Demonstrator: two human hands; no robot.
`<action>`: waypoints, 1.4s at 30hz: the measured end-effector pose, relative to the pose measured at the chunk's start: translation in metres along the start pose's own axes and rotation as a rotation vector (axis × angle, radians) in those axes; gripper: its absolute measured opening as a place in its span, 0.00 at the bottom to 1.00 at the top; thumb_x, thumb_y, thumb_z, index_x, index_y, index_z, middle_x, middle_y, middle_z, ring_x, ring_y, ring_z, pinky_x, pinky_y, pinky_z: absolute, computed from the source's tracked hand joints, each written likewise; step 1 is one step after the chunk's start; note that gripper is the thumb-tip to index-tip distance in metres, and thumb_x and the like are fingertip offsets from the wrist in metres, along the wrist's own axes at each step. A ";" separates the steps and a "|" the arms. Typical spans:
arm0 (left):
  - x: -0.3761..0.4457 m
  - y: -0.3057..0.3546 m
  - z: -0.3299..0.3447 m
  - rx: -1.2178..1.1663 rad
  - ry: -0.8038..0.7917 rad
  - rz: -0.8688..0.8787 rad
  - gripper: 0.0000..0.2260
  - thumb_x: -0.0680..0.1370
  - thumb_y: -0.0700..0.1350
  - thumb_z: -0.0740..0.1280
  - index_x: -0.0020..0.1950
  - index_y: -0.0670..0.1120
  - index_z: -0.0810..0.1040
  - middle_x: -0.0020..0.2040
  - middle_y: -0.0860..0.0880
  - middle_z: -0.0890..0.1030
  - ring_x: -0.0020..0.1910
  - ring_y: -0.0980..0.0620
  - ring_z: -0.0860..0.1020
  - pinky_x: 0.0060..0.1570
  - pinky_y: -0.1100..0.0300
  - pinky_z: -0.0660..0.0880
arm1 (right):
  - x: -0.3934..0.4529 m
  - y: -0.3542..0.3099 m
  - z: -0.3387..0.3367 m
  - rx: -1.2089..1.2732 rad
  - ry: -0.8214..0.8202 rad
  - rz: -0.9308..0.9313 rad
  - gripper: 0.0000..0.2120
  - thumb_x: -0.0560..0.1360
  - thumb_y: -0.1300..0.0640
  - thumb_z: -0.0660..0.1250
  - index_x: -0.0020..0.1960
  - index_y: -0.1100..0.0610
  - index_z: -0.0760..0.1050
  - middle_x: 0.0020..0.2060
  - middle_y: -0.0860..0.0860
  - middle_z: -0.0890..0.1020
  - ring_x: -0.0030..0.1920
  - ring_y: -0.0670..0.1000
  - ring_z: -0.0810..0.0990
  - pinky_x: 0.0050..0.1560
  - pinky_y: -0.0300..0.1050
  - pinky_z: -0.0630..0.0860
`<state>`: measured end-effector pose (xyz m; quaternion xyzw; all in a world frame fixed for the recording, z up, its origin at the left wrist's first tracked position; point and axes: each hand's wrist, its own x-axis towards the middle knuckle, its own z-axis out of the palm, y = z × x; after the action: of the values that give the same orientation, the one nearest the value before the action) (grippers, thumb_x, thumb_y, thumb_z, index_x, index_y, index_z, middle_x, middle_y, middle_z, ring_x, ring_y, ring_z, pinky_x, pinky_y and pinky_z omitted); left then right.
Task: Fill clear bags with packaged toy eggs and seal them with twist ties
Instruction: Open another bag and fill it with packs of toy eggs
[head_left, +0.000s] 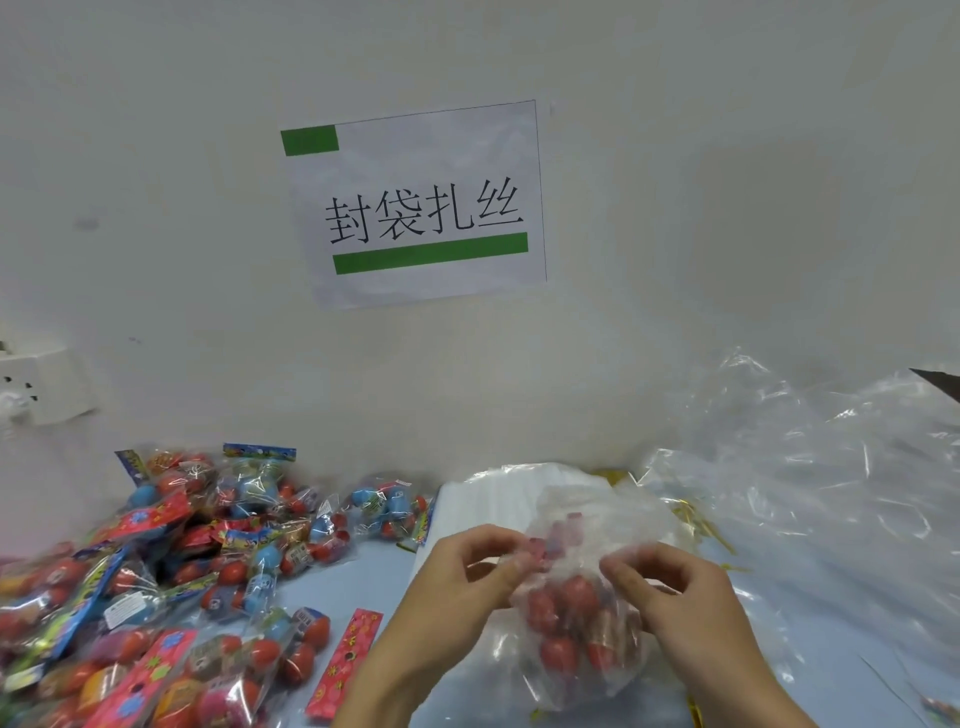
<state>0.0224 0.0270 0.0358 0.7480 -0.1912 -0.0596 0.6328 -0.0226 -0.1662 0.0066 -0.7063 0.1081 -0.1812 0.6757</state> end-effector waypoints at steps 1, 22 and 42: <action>0.002 -0.001 0.002 0.013 0.070 0.027 0.05 0.78 0.42 0.70 0.45 0.49 0.85 0.45 0.52 0.86 0.46 0.53 0.83 0.43 0.63 0.78 | 0.001 0.000 -0.001 0.019 0.018 0.003 0.08 0.70 0.61 0.78 0.34 0.54 0.84 0.33 0.50 0.85 0.31 0.44 0.81 0.43 0.50 0.78; 0.004 0.008 0.004 -0.059 0.269 0.171 0.09 0.74 0.41 0.75 0.39 0.45 0.76 0.36 0.47 0.79 0.38 0.51 0.78 0.43 0.58 0.76 | -0.001 -0.006 -0.010 -0.032 -0.188 0.086 0.07 0.69 0.57 0.78 0.45 0.56 0.83 0.34 0.53 0.85 0.30 0.50 0.83 0.29 0.39 0.72; 0.002 0.010 -0.002 0.201 0.235 0.060 0.10 0.74 0.30 0.70 0.41 0.45 0.83 0.38 0.52 0.83 0.37 0.59 0.80 0.43 0.65 0.77 | 0.008 -0.007 -0.019 0.310 -0.060 0.274 0.08 0.81 0.59 0.63 0.54 0.60 0.80 0.46 0.58 0.87 0.41 0.60 0.87 0.39 0.50 0.80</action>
<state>0.0226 0.0270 0.0457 0.8032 -0.1433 0.0666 0.5743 -0.0239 -0.1863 0.0146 -0.5776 0.1541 -0.0809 0.7976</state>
